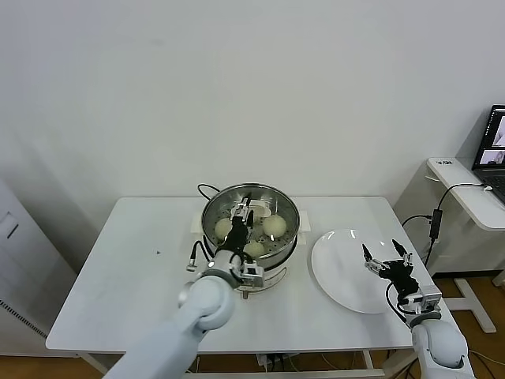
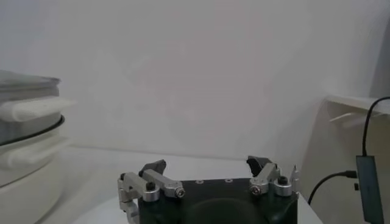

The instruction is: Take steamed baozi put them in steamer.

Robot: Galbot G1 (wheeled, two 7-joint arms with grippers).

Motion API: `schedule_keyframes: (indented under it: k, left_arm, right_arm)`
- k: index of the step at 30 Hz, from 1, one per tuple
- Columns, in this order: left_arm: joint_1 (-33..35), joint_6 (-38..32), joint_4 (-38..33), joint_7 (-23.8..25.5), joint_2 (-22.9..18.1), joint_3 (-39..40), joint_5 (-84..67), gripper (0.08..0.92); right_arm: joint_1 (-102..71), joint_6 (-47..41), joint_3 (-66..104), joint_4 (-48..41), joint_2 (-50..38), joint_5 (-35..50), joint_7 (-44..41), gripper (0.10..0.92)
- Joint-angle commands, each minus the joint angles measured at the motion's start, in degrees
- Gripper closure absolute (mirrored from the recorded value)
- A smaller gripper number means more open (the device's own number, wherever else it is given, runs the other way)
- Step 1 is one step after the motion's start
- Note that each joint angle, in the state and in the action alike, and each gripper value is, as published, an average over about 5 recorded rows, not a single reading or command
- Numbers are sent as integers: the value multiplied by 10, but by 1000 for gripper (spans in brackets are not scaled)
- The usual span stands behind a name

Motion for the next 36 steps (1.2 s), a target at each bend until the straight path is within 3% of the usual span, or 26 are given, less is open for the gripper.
schedule_keyframes:
  k: [1, 4, 9, 15, 26, 36]
  left_arm:
    - [38, -71, -193, 111, 77, -131, -500, 319]
    - [40, -57, -217, 72, 79, -181, -716, 238]
    - [51, -4, -229, -50, 63, -301, -977, 181]
    - [106, 10, -172, -117, 76, -410, -993, 177]
    - [212, -62, 10, -121, 78, -445, -803, 177]
    - [217, -154, 97, -85, 59, -417, -738, 177]
  right_arm:
    - [2, -9, -4, 3, -6, 11, 4, 203]
    - [0, -18, -7, 10, -11, 26, 15, 203]
    - [-1, -28, -10, 23, -23, 50, 40, 203]
    - [-5, -27, -17, 29, -35, 99, 48, 203]
    - [-16, -25, -13, 48, -30, 56, 54, 203]
    - [-27, -23, -21, 52, -13, 65, 65, 203]
